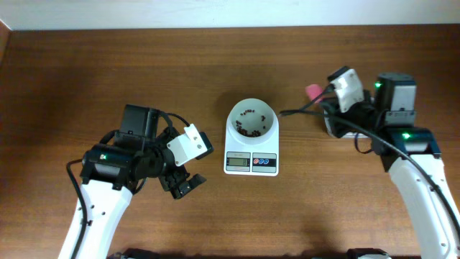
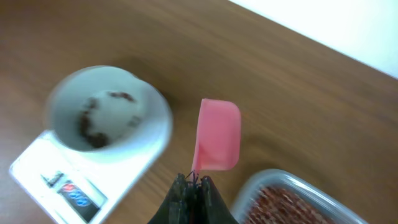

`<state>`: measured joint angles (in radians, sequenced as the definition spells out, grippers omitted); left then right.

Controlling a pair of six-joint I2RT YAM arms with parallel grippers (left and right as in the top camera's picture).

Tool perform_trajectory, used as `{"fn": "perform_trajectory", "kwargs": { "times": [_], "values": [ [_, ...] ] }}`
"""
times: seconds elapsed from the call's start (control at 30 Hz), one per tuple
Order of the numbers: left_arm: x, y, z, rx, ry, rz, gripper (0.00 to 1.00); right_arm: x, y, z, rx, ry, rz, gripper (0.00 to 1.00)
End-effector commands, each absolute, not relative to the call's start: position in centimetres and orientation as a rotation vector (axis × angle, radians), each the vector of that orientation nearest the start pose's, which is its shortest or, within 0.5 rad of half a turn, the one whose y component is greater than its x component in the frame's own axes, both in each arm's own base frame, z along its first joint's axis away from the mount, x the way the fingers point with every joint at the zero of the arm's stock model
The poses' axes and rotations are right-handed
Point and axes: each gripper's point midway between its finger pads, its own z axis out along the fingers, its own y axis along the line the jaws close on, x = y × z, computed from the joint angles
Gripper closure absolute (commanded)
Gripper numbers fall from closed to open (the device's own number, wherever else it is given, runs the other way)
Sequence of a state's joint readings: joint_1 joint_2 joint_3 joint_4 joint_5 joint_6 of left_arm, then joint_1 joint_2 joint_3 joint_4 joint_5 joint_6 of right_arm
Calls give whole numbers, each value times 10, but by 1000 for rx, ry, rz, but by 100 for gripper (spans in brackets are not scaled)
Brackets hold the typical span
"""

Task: Scoop and weigh 50g on scale
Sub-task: 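Move the empty scoop with the right gripper back to the bean tub, then dip the pink scoop into the bean tub with the right gripper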

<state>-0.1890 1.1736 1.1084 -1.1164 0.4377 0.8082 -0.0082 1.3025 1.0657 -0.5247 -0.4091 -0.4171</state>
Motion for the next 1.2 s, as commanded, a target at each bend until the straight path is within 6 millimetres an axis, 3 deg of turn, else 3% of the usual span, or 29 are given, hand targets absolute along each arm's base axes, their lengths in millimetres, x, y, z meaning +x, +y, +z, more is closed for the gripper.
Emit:
{"fn": "perform_trajectory", "kwargs": {
  "times": [0.0, 0.1, 0.17, 0.27, 0.33, 0.67, 0.87, 1.17],
  "values": [
    [234, -120, 186, 1365, 2231, -407, 1, 378, 5, 195, -475, 2289, 41, 96],
    [234, -120, 186, 1365, 2232, -407, 1, 380, -23, 182, -390, 2340, 10, 96],
    [234, -120, 186, 1365, 2232, -407, 1, 381, -49, 163, -293, 2411, -28, 96],
    [234, -120, 186, 1365, 2232, -407, 1, 380, -72, 132, -71, 2509, 29, 96],
    [234, -120, 186, 1365, 2232, -407, 1, 379, -79, 115, -21, 2553, 49, 96],
    [234, -120, 186, 1365, 2232, -407, 1, 388, -83, 91, 131, 2580, 101, 96],
    [234, -120, 186, 1365, 2231, -407, 1, 393, -49, 100, 58, 2525, 358, 96],
    [234, -120, 186, 1365, 2231, -407, 1, 383, -40, 93, 97, 2570, 433, 96]
  ]
}}
